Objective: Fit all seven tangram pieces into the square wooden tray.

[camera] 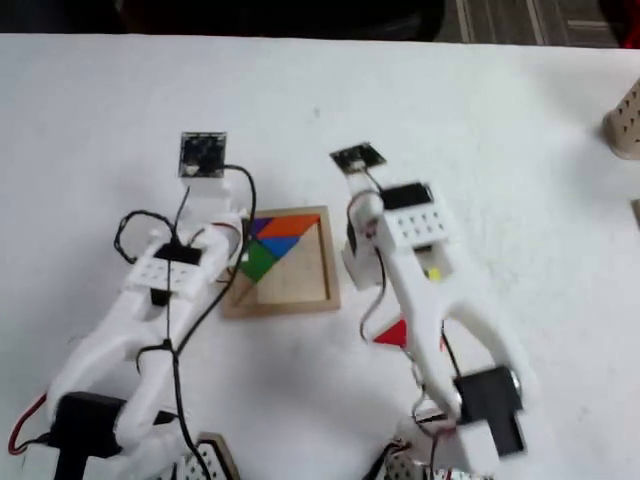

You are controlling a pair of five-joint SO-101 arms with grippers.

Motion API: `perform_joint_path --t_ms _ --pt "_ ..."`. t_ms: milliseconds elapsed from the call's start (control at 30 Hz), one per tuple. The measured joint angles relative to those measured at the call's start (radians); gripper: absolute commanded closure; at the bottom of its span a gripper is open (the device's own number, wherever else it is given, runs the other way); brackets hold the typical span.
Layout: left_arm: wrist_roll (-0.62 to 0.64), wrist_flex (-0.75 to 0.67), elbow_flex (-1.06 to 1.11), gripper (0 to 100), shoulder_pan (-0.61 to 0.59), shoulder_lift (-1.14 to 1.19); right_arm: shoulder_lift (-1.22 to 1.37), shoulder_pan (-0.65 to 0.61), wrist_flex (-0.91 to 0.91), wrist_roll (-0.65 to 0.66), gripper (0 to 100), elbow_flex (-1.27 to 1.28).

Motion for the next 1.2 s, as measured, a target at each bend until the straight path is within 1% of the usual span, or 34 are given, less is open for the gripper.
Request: perform_joint_path --t_ms 67,133,200,333,533,600,767,833,933,1000,1133,1200 --pt "0.000 0.000 0.000 98 -0.011 0.000 -0.075 0.000 -0.052 0.000 98.2 0.104" --pt "0.000 0.000 0.000 98 -0.011 0.000 -0.143 0.000 -0.075 0.003 98.2 0.196" --pt "0.000 0.000 0.000 98 -0.037 0.000 -0.209 0.000 -0.087 0.008 98.2 0.264" --pt "0.000 0.000 0.000 98 -0.103 0.000 -0.275 0.000 -0.098 0.040 98.1 0.345" --pt "0.000 0.000 0.000 98 -0.196 0.000 -0.281 0.015 -0.144 0.075 97.9 0.393" --pt "0.000 -0.005 0.003 98 -0.213 0.000 -0.279 0.051 -0.166 0.077 95.1 0.397" --pt "0.000 -0.063 0.026 98 -0.233 0.000 -0.279 0.104 -0.196 0.069 80.3 0.397" --pt "0.000 -0.068 0.026 98 -0.235 0.000 -0.279 0.107 -0.196 0.043 79.4 0.397" --pt "0.000 -0.068 0.026 98 -0.238 0.000 -0.279 0.109 -0.196 0.037 79.3 0.397" --pt "0.000 -0.068 0.026 95 -0.239 0.000 -0.279 0.112 -0.196 0.037 79.1 0.397" --pt "0.000 -0.068 0.026 83 -0.241 0.000 -0.279 0.135 -0.199 0.032 79.1 0.397" --pt "0.000 -0.068 0.026 79 -0.241 0.000 -0.279 0.150 -0.221 -0.006 79.3 0.397"
